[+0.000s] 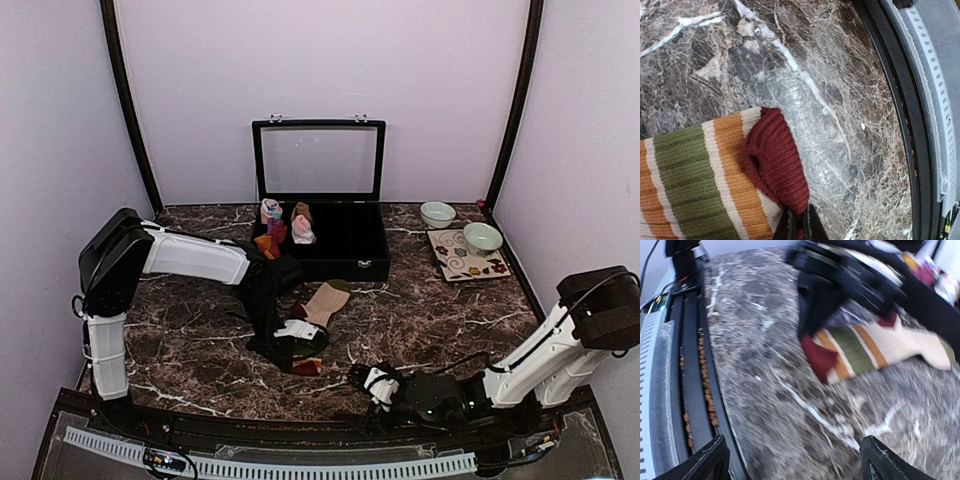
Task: Roll the socks
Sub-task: Roll the sock at the center of the board.
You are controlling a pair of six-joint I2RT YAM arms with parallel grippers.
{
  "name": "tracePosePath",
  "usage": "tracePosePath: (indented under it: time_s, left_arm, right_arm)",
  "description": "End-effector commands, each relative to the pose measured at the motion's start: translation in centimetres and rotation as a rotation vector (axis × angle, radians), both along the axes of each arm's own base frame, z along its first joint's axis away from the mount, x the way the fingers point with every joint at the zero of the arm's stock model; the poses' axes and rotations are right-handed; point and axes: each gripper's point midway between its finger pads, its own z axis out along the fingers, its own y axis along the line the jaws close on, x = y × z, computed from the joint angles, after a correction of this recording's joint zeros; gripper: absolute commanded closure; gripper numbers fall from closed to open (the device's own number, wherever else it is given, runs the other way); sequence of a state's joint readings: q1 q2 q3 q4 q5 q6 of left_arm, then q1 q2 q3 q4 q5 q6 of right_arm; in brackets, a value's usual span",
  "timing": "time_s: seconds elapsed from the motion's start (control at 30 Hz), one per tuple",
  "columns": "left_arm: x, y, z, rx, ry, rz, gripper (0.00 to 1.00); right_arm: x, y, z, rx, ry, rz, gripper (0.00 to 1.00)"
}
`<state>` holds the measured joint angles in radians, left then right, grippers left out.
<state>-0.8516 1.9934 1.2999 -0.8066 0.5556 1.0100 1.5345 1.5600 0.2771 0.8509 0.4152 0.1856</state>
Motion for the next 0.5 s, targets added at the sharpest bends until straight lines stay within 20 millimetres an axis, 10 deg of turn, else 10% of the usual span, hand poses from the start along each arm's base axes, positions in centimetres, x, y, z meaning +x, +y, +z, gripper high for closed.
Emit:
tracePosePath:
  time_s: [0.0, 0.47]
  left_arm:
    - [-2.1, 1.1, 0.5, 0.064, 0.156, 0.000, 1.00]
    - [-3.0, 1.2, 0.1, 0.102, 0.275, -0.002, 1.00]
  right_arm:
    - [-1.1, 3.5, 2.7, -0.019, -0.203, 0.111, 0.10]
    - [-2.2, 10.1, 0.3, -0.139, -0.341, 0.402, 0.37]
